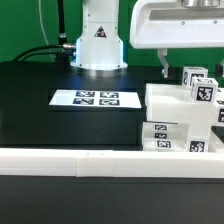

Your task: Assemble chair

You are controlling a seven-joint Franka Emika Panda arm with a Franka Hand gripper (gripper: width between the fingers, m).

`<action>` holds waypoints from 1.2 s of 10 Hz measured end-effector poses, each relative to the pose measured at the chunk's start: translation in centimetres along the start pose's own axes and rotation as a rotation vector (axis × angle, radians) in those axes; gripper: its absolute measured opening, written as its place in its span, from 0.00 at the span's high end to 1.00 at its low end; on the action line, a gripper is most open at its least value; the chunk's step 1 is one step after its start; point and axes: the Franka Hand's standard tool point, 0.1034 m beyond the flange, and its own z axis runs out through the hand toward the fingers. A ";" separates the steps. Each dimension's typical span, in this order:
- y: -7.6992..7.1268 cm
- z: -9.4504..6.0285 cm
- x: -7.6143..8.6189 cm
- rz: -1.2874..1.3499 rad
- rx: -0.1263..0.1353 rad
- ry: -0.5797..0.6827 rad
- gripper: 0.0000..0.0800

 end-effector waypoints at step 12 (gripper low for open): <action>0.0 0.3 -0.1 0.134 0.002 -0.002 0.65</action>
Offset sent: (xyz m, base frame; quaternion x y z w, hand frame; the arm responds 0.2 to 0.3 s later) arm -0.0009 0.0021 -0.0033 0.0050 0.0060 -0.0569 0.9983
